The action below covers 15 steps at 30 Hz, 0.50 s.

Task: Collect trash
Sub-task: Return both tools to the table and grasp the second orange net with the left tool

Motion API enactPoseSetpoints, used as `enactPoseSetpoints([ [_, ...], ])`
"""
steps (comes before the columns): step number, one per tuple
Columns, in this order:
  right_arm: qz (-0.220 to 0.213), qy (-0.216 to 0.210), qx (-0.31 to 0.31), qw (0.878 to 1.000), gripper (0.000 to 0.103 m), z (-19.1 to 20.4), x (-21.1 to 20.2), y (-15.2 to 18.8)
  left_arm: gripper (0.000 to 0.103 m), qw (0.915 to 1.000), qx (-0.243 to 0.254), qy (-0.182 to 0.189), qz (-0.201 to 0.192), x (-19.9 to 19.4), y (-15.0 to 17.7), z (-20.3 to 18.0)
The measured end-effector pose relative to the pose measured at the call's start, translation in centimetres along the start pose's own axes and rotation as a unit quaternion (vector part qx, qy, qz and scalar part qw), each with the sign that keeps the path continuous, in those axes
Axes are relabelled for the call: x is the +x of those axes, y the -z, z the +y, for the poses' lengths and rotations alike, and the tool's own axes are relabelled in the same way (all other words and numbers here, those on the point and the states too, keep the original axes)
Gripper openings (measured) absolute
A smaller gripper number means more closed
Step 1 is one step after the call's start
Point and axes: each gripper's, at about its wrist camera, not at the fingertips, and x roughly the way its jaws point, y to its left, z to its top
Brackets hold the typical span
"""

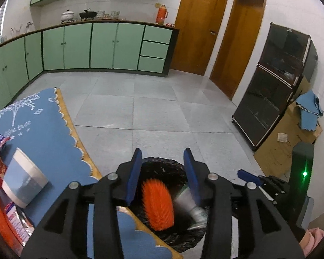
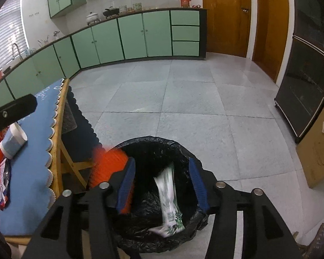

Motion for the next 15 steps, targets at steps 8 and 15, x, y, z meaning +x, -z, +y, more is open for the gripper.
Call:
enactPoseSetpoints([
  [8, -0.038, -0.01, -0.014, 0.999, 0.074, 1.8, -2.6, -0.7, 0.059, 0.9968, -0.006, -0.068, -0.04, -5.5, 0.5, 2.6],
  [15, -0.082, -0.052, -0.046, 0.994, 0.089, 6.9, -5.5, -1.6, 0.074, 0.9732, -0.019, -0.217, -0.074, -12.1, 3.6, 7.6],
])
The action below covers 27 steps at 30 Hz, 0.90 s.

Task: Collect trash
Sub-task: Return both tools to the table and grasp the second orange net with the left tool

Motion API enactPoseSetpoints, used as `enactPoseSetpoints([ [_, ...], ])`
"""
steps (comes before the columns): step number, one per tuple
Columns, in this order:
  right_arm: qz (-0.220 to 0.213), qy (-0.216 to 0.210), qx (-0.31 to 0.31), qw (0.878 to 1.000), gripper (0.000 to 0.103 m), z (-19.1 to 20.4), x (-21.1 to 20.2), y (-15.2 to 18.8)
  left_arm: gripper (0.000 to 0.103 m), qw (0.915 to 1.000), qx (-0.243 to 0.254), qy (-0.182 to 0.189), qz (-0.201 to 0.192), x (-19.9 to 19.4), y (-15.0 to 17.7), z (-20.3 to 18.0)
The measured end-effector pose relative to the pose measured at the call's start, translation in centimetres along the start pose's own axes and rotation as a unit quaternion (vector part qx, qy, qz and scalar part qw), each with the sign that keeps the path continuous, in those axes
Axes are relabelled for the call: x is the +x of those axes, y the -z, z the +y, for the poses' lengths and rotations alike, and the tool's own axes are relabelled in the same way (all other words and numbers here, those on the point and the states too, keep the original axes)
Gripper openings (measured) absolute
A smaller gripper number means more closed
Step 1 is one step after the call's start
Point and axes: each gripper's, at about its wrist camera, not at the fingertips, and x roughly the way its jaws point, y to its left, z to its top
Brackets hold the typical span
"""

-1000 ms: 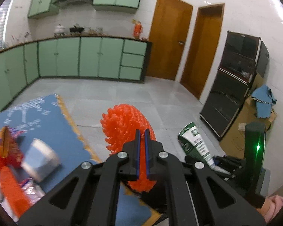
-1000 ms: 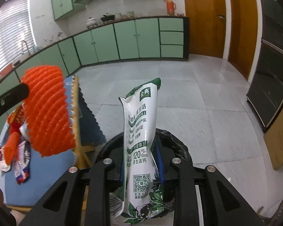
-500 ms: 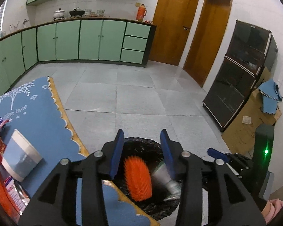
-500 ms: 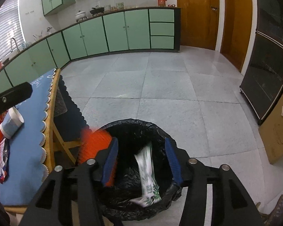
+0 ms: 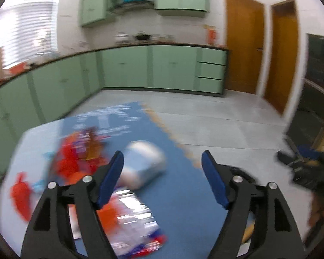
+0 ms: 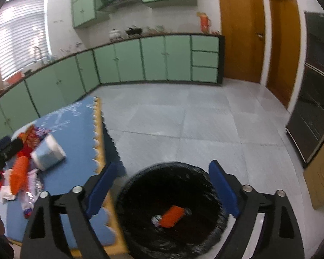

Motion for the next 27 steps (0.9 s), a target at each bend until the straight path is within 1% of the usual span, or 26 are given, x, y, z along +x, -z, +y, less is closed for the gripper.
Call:
enactPoseSetpoints([
  [2, -0.008, -0.018, -0.011, 1.0, 0.089, 1.9, -0.2, -0.3, 0.077, 0.9991, -0.008, -0.041, 0.005, -0.6, 0.9, 2.3],
  [4, -0.014, -0.031, -0.02, 0.999, 0.09, 3.6, -0.3, -0.5, 0.081, 0.9976, -0.017, -0.065, 0.015, -0.7, 1.6, 3.7],
  [5, -0.015, -0.036, -0.024, 0.999, 0.09, 4.3, -0.4, -0.5, 0.082, 0.997, -0.025, -0.07, 0.023, -0.5, 2.0, 4.6],
  [6, -0.017, -0.045, -0.03, 0.998, 0.09, 5.3, -0.3, -0.5, 0.082, 0.9962, -0.034, -0.072, 0.034, -0.2, 2.5, 5.2],
  [8, -0.016, -0.057, -0.039, 0.998, 0.09, 6.8, -0.2, -0.3, 0.084, 0.9953, -0.042, -0.076, 0.042, 0.3, 3.1, 5.9],
  [11, -0.012, -0.068, -0.046, 0.997, 0.09, 8.6, -0.2, 0.0, 0.084, 0.9947, -0.038, -0.08, 0.052, 1.5, 3.5, 6.0],
  [15, -0.011, -0.073, -0.056, 0.996, 0.09, 10.0, -0.5, 0.4, 0.084, 0.9942, -0.044, -0.077, 0.061, 2.9, 3.6, 6.4],
  [16, -0.011, -0.073, -0.058, 0.996, 0.09, 10.2, -0.5, 0.4, 0.082, 0.9942, -0.049, -0.072, 0.063, 3.2, 3.7, 6.4],
  [17, -0.01, -0.072, -0.058, 0.996, 0.09, 10.4, -0.5, 0.4, 0.079, 0.9942, -0.053, -0.066, 0.066, 3.4, 4.2, 6.4],
  [19, -0.008, -0.071, -0.057, 0.996, 0.09, 10.5, -0.6, 0.4, 0.063, 0.9937, -0.059, -0.057, 0.076, 3.9, 4.3, 6.4],
  [20, -0.008, -0.072, -0.056, 0.996, 0.09, 10.6, -0.5, 0.4, 0.058, 0.9931, -0.064, -0.053, 0.082, 4.1, 4.5, 6.5],
  [22, -0.008, -0.074, -0.054, 0.996, 0.09, 10.7, -0.6, 0.3, 0.039, 0.9916, -0.077, -0.044, 0.094, 4.6, 4.9, 6.8],
  [23, -0.008, -0.075, -0.055, 0.996, 0.09, 10.8, -0.6, 0.3, 0.035, 0.9911, -0.08, -0.041, 0.097, 4.7, 5.0, 6.9],
  [25, -0.007, -0.078, -0.056, 0.995, 0.09, 11.1, -0.5, 0.3, 0.017, 0.9909, -0.083, -0.039, 0.099, 4.6, 5.1, 7.1],
  [27, -0.006, -0.082, -0.058, 0.995, 0.09, 11.6, -0.4, 0.3, 0.011, 0.9914, -0.084, -0.036, 0.093, 4.2, 5.0, 7.2],
])
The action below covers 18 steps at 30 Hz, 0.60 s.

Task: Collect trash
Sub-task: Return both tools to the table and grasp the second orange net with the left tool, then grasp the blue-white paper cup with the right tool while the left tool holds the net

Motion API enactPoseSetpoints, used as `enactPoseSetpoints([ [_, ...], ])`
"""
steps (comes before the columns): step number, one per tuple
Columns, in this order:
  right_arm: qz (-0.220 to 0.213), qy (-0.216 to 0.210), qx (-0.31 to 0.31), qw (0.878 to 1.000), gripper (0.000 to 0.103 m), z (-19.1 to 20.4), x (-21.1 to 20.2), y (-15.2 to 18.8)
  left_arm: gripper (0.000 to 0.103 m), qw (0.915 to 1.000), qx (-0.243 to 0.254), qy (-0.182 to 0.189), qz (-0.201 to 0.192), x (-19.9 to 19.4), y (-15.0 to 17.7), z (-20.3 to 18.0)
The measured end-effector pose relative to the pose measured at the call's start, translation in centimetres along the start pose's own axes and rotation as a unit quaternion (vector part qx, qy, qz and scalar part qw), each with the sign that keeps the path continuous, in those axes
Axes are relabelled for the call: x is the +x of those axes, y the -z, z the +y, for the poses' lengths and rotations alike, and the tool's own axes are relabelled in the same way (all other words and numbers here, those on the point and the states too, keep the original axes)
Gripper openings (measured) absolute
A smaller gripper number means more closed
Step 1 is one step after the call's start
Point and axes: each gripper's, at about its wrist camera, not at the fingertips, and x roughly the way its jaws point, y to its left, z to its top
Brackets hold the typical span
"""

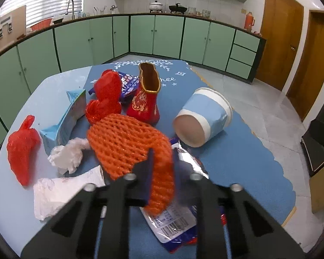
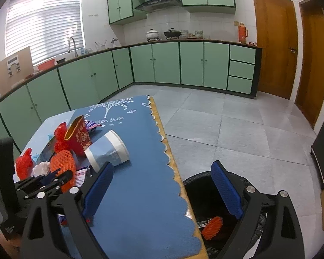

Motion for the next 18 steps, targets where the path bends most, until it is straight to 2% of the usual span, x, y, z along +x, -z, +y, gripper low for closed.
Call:
enactPoseSetpoints([
  [8, 0.003, -0.022, 0.003, 1.0, 0.09, 2.2, 1.0, 0.2, 0.008, 0.998, -0.018, 0.01, -0.059, -4.1, -1.0, 1.3],
  [16, 0.013, -0.033, 0.013, 0.999, 0.09, 5.7, 4.2, -0.2, 0.008, 0.9899, -0.007, -0.023, -0.14, -8.4, -1.9, 3.4],
  [18, 0.017, -0.034, 0.019, 0.999, 0.09, 6.7, 5.0, -0.3, 0.008, 0.9887, 0.0, -0.031, -0.147, -8.7, -2.1, 4.0],
])
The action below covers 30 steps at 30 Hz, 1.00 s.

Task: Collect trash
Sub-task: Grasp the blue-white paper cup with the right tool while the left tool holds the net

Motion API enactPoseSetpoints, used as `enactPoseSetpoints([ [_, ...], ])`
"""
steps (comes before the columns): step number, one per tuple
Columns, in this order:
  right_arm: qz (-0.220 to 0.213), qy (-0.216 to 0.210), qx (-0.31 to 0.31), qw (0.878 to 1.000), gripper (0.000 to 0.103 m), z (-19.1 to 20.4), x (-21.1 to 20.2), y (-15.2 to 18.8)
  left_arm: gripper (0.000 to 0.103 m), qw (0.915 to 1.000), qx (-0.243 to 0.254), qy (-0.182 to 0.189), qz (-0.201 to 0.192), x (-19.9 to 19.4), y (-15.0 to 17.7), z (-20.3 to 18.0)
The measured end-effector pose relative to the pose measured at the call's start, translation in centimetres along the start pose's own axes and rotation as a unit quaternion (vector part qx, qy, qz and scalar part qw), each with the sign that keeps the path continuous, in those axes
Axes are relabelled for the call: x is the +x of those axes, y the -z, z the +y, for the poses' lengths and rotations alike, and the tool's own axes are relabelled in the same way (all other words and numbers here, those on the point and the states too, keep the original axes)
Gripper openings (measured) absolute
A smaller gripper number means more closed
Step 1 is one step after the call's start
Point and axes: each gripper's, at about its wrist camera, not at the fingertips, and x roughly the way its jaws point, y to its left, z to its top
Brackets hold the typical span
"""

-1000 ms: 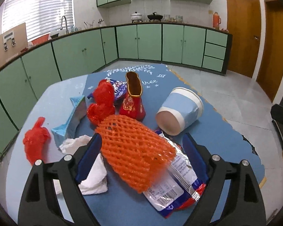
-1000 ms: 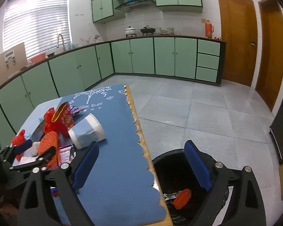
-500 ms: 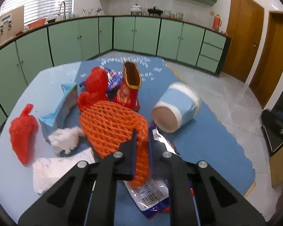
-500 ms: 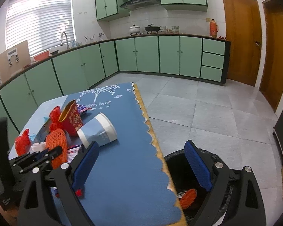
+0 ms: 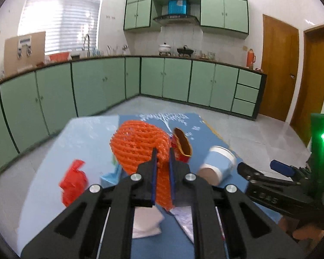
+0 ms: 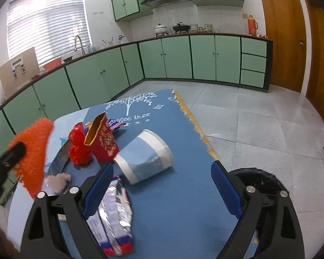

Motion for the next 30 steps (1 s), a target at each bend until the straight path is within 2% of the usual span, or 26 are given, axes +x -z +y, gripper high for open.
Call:
enactPoseSetpoints([
  [4, 0.012, 0.012, 0.001, 1.0, 0.09, 1.9, 2.2, 0.0, 0.008, 0.9998, -0.014, -0.003, 0.015, 1.0, 0.4, 1.7],
  [14, 0.022, 0.088, -0.008, 0.996, 0.09, 5.3, 5.8, -0.7, 0.008, 0.9993, -0.021, 0.009, 0.031, 3.2, 1.0, 4.2],
  [19, 0.04, 0.126, -0.018, 0.991, 0.091, 6.2, 7.6, -0.4, 0.008, 0.999, -0.024, 0.017, 0.035, 4.0, 1.2, 4.9],
  [24, 0.057, 0.149, -0.027, 0.987, 0.091, 5.5, 8.0, -0.2, 0.008, 0.9985, -0.029, 0.026, 0.038, 4.2, 1.4, 5.1],
  [30, 0.06, 0.159, -0.025, 0.985, 0.091, 2.5, 6.5, -0.3, 0.008, 0.9981, -0.031, 0.036, 0.038, 4.4, 1.4, 4.8],
])
